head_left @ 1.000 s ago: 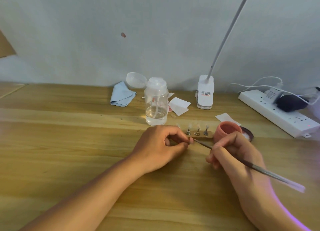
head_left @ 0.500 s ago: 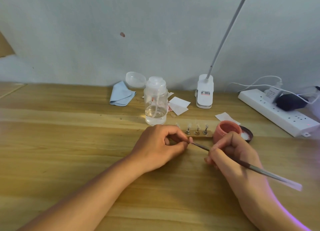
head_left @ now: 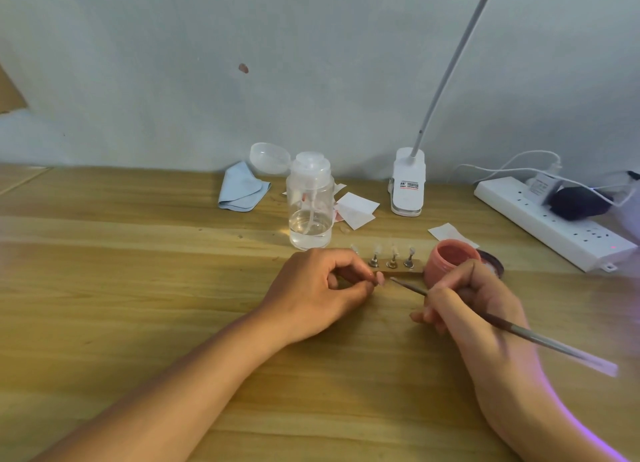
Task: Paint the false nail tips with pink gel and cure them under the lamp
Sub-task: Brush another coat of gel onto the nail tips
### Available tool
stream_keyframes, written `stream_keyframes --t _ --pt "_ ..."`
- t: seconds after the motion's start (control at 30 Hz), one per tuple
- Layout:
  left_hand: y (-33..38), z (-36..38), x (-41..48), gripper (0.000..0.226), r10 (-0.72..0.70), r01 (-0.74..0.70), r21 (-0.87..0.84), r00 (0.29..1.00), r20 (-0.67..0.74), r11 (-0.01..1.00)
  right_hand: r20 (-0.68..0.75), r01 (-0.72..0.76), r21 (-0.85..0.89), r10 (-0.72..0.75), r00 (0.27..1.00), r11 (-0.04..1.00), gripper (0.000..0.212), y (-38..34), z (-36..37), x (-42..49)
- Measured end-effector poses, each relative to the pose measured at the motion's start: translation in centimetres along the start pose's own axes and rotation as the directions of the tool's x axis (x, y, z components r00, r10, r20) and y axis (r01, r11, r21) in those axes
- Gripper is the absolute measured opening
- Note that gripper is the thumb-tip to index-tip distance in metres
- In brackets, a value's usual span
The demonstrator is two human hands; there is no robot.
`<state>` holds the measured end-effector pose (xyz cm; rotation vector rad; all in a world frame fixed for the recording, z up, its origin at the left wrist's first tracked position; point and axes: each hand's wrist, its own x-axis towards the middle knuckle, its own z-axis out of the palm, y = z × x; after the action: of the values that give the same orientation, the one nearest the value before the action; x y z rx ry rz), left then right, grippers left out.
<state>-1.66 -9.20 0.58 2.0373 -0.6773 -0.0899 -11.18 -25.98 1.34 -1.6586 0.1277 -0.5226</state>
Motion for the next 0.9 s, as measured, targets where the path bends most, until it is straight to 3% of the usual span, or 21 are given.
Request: stream_keyframes --t 0.13,0.27,0.37,0.67,0.9 --pt "0.0 0.0 0.0 0.016 0.006 -0.006 -0.024 1.0 0.01 1.0 -0.031 0.161 0.079 -0.159 0.987 0.984 0.018 -0.4 0.3 -0.4" --pt "0.1 -0.1 -0.1 0.017 0.01 -0.01 -0.069 1.0 0.003 0.998 -0.195 0.367 -0.059 -0.372 0.908 0.928 0.012 -1.1 -0.3 0.3" --pt "0.1 0.0 -0.1 0.012 0.006 -0.006 -0.069 1.0 0.0 0.998 -0.289 0.326 -0.104 -0.342 0.894 0.94 0.012 -0.9 -1.8 1.3" --pt "0.4 -0.2 -0.1 0.025 0.001 0.0 -0.053 1.0 0.027 0.999 -0.23 0.164 -0.426 -0.282 0.931 0.889 0.01 1.1 -3.1 2.5" --pt "0.3 -0.2 -0.1 0.023 0.009 -0.007 -0.049 0.999 0.039 0.999 -0.178 0.147 -0.432 -0.244 0.953 0.89 0.007 1.6 -3.1 3.1"
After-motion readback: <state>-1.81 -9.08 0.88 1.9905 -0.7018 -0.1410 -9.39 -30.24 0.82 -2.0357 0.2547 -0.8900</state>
